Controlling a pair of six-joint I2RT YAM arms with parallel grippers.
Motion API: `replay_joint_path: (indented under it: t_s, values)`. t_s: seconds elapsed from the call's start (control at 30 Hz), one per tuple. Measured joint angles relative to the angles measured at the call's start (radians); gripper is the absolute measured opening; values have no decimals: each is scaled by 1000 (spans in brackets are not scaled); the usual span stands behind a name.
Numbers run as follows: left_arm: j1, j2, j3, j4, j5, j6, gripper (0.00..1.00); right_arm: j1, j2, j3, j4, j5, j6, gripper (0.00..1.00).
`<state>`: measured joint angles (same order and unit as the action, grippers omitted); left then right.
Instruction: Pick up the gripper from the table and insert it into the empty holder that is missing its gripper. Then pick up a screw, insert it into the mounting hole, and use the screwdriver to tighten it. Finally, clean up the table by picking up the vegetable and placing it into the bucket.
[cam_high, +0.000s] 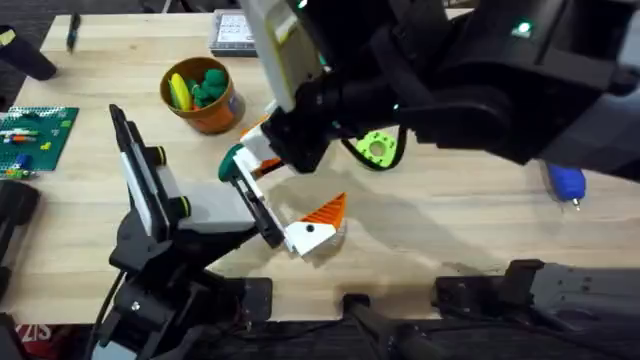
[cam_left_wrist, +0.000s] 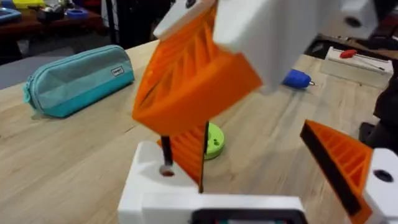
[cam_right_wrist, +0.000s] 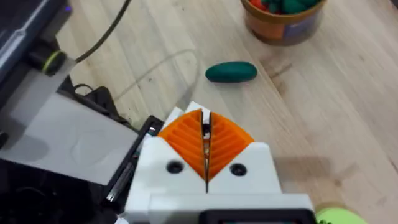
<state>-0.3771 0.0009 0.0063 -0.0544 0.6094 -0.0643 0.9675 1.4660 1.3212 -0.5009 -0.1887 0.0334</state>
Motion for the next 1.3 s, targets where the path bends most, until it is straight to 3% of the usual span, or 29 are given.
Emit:
replay_joint_path:
  t_s: [0.57, 1.3]
  values:
    - [0, 0, 0, 0, 0, 0, 986, 33, 1, 0, 18, 25, -133, 11]
    - [0, 0, 0, 0, 0, -3, 986, 33, 12, 0, -6, 40, -173, 11]
